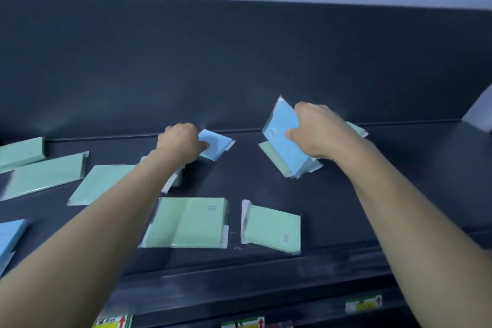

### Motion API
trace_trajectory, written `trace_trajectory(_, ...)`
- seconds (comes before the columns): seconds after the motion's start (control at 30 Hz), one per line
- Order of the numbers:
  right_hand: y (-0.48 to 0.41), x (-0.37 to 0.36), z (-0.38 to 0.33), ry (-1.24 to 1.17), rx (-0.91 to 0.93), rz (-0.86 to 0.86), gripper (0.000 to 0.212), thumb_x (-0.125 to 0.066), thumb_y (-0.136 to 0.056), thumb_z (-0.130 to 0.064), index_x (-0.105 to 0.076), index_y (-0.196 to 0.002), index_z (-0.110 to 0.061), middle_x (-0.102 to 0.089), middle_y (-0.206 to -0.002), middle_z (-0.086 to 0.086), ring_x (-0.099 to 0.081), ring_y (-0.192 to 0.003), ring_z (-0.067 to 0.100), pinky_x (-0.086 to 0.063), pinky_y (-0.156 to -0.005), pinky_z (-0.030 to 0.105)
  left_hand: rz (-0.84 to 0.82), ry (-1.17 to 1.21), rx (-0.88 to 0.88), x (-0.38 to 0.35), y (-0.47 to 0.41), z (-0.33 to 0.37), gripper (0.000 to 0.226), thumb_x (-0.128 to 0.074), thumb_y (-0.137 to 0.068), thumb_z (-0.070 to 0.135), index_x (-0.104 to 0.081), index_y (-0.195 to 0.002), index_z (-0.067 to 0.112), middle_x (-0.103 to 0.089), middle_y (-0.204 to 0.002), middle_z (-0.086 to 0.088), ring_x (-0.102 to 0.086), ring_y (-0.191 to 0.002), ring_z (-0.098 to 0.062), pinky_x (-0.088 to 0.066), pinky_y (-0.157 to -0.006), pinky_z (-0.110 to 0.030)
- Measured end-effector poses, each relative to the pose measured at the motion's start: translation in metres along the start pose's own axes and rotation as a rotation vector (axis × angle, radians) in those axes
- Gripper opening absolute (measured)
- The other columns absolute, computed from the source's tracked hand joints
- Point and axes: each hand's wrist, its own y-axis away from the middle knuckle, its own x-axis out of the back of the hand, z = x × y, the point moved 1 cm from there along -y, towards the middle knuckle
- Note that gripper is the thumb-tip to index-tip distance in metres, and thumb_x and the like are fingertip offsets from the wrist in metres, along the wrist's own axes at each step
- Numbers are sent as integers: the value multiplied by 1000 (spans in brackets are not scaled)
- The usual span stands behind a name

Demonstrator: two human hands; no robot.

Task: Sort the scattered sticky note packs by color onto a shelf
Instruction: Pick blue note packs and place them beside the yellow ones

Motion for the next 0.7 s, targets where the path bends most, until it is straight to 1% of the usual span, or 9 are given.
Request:
trace_trajectory(0.03,-1,-2,-1,4,-1,-5,27,-49,-92,-15,-32,-71,-13,-45,-77,3,-45,-71,26,-28,-49,31,-55,4,16,-1,-6,0,36,-57,-86,44,-44,-71,13,-58,-103,-12,-47,-95,-31,-40,-76,-33)
trace_trajectory(0.1,-3,-4,-4,6,-6,-10,31,-51,-93,-21,-31,-70,-14,-44,-76,2,-47,-74,27,-28,-49,31,-128,20,30,-5,-17,0,51,-61,-79,59,-54,-95,11,-57,-109,-9,-48,-105,-30,-43,-86,-36)
trace_trajectory(0.17,-6,-6,-7,-2,-18,-5,35,-52,-94,-26,-30,-69,-15,-43,-75,0,-46,-75,26,-28,-50,31,-148,64,24,-5,-25,3,64,-67,-74,58,-53,-111,8,-57,-115,-10,-50,-109,-30,-45,-90,-38)
trace_trajectory(0.27,-7,-12,-9,-16,-37,15,39,-54,-94,-29,-28,-68,-17,-41,-75,-1,-46,-75,26,-27,-49,29,-206,125,-1,-4,-34,8,50,-76,-71,46,-50,-89,7,-57,-115,-16,-54,-99,-31,-44,-80,-35)
trace_trajectory(0.3,-6,-15,-9,-25,-47,21,39,-55,-94,-30,-28,-68,-17,-42,-75,0,-46,-76,26,-28,-49,29,-232,139,2,-3,-35,9,50,-77,-70,44,-49,-89,8,-55,-117,-17,-54,-101,-32,-45,-80,-36)
trace_trajectory(0.37,-4,-21,-7,-68,-73,31,34,-55,-93,-28,-32,-71,-16,-46,-79,1,-49,-78,27,-30,-51,31,-226,193,-10,-2,-36,11,55,-78,-71,37,-49,-106,6,-48,-123,-16,-54,-103,-32,-46,-82,-36)
trace_trajectory(0.43,-1,-25,-1,-147,-105,47,20,-56,-92,-24,-43,-83,-11,-52,-88,4,-53,-80,28,-35,-56,34,-162,286,-71,2,-35,17,48,-74,-77,26,-48,-111,4,-48,-123,-16,-55,-98,-30,-46,-76,-36)
trace_trajectory(0.57,13,-25,21,-267,-201,75,17,-48,-88,-8,-52,-104,-6,-59,-100,10,-56,-77,27,-42,-59,31,-22,403,-275,21,-14,39,21,-62,-85,15,-45,-94,7,-50,-88,-3,-48,-78,-22,-33,-53,-28)
trace_trajectory(0.7,42,-13,50,-267,-262,106,24,-43,-83,-5,-51,-106,-6,-59,-103,13,-50,-73,22,-38,-56,28,-8,590,-444,33,27,76,21,-60,-87,16,-44,-98,12,-47,-80,5,-46,-67,-8,-34,-52,-24)
